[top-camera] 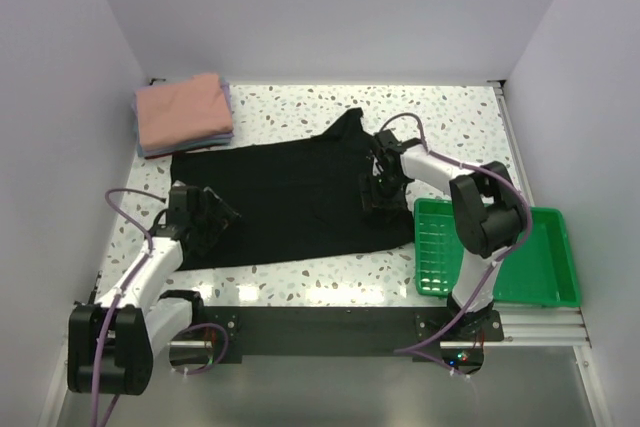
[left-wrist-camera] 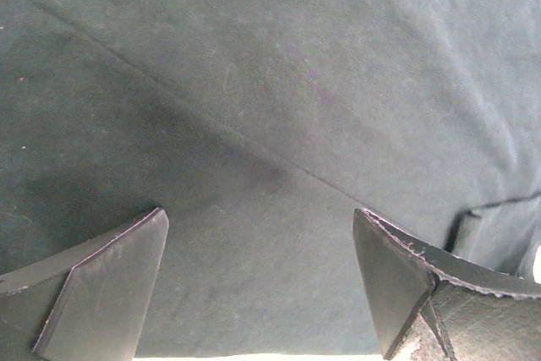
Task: Fold and stack the t-shirts
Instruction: Fold the tshirt
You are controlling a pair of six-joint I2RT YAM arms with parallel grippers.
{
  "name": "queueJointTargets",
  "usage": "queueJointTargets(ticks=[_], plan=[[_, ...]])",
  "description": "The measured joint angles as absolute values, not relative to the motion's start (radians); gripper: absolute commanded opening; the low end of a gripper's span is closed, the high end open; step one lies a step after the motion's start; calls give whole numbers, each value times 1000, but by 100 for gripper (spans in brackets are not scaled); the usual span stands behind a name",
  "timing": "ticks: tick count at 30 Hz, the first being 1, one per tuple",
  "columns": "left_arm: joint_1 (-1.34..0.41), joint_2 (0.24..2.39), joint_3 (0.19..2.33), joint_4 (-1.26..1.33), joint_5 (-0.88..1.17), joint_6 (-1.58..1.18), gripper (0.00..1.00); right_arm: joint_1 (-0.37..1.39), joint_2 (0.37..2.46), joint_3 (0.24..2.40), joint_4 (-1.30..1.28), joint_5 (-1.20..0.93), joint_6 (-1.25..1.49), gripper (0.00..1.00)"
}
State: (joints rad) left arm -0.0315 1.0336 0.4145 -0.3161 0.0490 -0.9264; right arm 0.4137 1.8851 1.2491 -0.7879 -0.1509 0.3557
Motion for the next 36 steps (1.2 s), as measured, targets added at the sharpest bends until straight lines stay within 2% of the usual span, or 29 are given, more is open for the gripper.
queueJointTargets(ticks=[9,15,20,25,36], plan=[[-34,943,429,-528,-28,-958,97,504,1835,1191,-861,-127,394,67],[-34,968,555,-607,-69,-938,97,501,1820,1321,-968,-95,391,68],[-34,1042,666,-568,-82,-907,96,501,1812,1427,-968,-99,389,67],[-34,1119,685,-511,-55,-894,96,501,1812,1380,-939,-105,390,67],[-32,1145,497,-368,48,-899,99,500,1848,1189,-859,-125,413,67]])
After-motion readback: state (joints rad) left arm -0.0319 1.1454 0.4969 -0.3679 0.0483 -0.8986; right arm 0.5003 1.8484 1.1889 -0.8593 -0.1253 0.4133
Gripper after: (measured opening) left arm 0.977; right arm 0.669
